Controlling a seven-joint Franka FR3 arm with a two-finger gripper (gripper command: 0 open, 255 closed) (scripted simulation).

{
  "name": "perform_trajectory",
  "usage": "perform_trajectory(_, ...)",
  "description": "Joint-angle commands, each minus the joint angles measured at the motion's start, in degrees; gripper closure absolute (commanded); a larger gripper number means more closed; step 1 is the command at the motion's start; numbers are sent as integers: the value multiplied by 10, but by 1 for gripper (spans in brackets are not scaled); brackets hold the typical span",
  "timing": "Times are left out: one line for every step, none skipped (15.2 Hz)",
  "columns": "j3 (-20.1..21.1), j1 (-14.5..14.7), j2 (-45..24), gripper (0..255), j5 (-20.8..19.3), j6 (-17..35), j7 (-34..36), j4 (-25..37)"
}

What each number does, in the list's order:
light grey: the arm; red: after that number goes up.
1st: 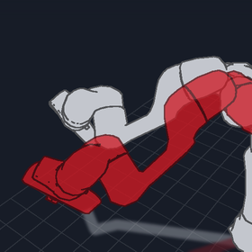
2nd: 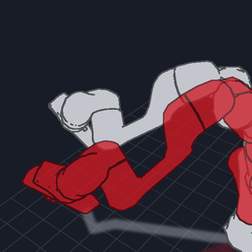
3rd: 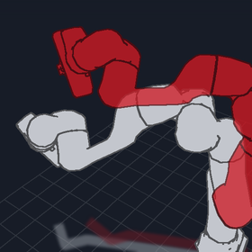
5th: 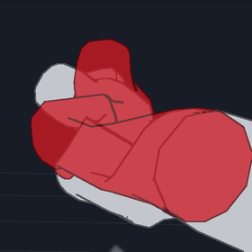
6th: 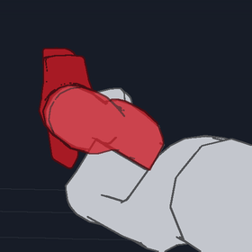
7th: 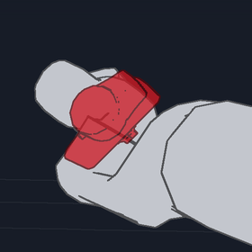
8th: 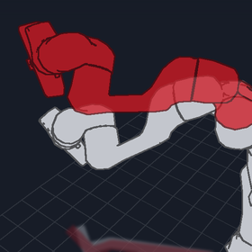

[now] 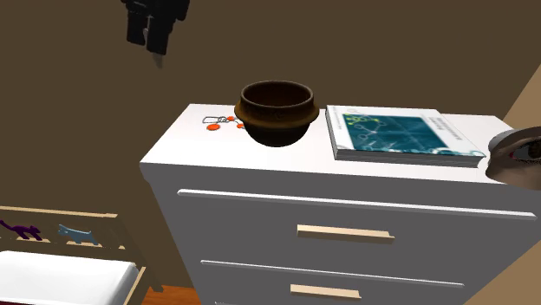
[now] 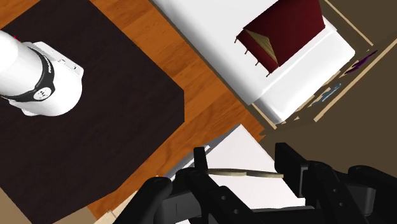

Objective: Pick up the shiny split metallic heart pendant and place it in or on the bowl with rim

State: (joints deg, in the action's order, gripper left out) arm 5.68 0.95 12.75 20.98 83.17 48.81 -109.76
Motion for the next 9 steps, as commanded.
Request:
perform_trajectory(-15, -11, -19, 255, -10, -16, -21, 26)
perform_trajectory(-23, -16, -28, 255, -15, -22, -32, 38)
perform_trajectory(-30, -21, -38, 255, -20, -29, -43, 51)
perform_trajectory(-37, -27, -49, 255, -25, -36, -53, 65)
perform_trajectory(-44, -32, -60, 255, -29, -43, -64, 79)
perform_trajectory(-51, -38, -72, 255, -33, -50, -75, 94)
perform_trajectory(-58, -43, -84, 255, -37, -57, -86, 110)
perform_trajectory(-65, -49, -97, 255, -41, -64, -96, 127)
perform_trajectory(-71, -55, -110, 255, -44, -72, -107, 145)
